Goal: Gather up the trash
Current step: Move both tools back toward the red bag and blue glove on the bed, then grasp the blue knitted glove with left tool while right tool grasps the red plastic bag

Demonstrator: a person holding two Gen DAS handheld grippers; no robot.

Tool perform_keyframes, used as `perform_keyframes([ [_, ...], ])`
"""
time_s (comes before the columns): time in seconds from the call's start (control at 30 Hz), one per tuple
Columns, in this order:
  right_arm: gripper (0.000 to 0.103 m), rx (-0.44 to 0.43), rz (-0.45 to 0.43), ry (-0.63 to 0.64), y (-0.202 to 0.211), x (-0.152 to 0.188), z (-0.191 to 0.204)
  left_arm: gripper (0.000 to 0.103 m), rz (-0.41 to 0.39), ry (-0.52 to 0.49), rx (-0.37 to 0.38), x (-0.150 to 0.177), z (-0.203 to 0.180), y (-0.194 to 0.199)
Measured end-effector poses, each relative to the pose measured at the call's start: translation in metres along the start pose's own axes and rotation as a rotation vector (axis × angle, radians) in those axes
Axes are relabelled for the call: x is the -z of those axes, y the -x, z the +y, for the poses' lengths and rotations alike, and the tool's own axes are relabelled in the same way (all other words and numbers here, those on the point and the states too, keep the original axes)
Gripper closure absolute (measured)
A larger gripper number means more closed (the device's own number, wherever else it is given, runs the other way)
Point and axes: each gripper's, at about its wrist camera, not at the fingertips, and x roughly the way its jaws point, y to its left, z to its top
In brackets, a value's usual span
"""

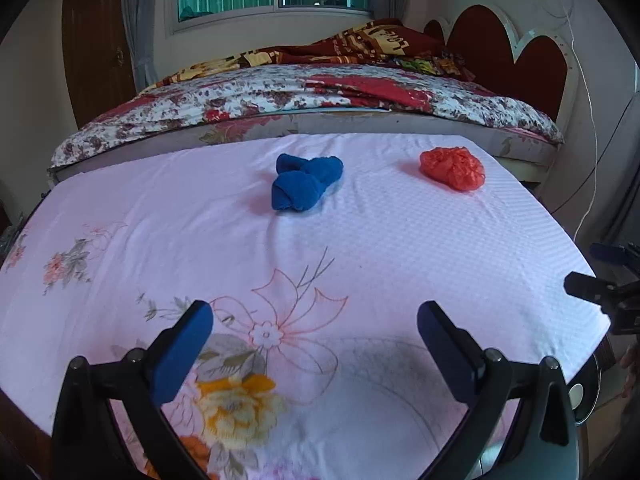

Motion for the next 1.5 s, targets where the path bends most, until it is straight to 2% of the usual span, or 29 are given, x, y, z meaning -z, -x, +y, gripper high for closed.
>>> perform_keyframes([
  [0.1, 0.0, -0.001, 0.028, -0.011, -0.021, -0.01, -0.003, 0.004, 0.011, 0.005, 0.003, -0.006, 0.004, -0.015],
  [0.3, 0.0, 0.001, 0.027, 0.023, -0.061, -0.039, -0.002, 0.012, 0.013, -0.015, -0.004, -0.028, 0.007, -0.046],
  [0.5, 0.0, 0.009, 0.026, 0.01, -0.101, -0.084, -0.012, 0.016, 0.027, -0.015, -0.01, -0.055, 0.016, -0.082],
  [0.63, 0.0, 0.043, 0.017, 0.004, -0.123, -0.112, -0.018, 0.019, 0.043, -0.009, 0.001, -0.069, 0.022, -0.104],
  [0.7, 0.0, 0.061, 0.004, -0.002, -0.128, -0.12, -0.02, 0.025, 0.058, -0.016, 0.021, -0.075, 0.022, -0.115],
  [0.9, 0.001, 0.096, 0.03, -0.002, -0.154, -0.138, -0.025, 0.025, 0.087, -0.059, 0.022, -0.086, 0.015, -0.14],
  [1.0, 0.011, 0.106, 0.048, -0.018, -0.166, -0.144, -0.031, 0.028, 0.09, -0.069, 0.019, -0.091, 0.013, -0.147],
  [1.1, 0.014, 0.116, 0.063, -0.011, -0.174, -0.147, -0.031, 0.033, 0.105, -0.051, 0.044, -0.095, 0.015, -0.156],
  [1.17, 0.021, 0.122, 0.067, -0.003, -0.178, -0.148, -0.029, 0.034, 0.106, -0.048, 0.046, -0.098, 0.016, -0.16],
  [1.27, 0.025, 0.122, 0.085, 0.004, -0.186, -0.15, -0.027, 0.038, 0.112, -0.045, 0.061, -0.101, 0.015, -0.165],
  [1.37, 0.036, 0.112, 0.1, -0.003, -0.192, -0.15, -0.025, 0.042, 0.129, -0.039, 0.067, -0.101, 0.014, -0.172],
  [1.47, 0.055, 0.101, 0.096, -0.015, -0.191, -0.152, -0.024, 0.044, 0.132, -0.036, 0.05, -0.1, 0.014, -0.177],
  [1.5, 0.057, 0.099, 0.096, -0.014, -0.191, -0.153, -0.022, 0.046, 0.137, -0.028, 0.055, -0.1, 0.015, -0.179],
])
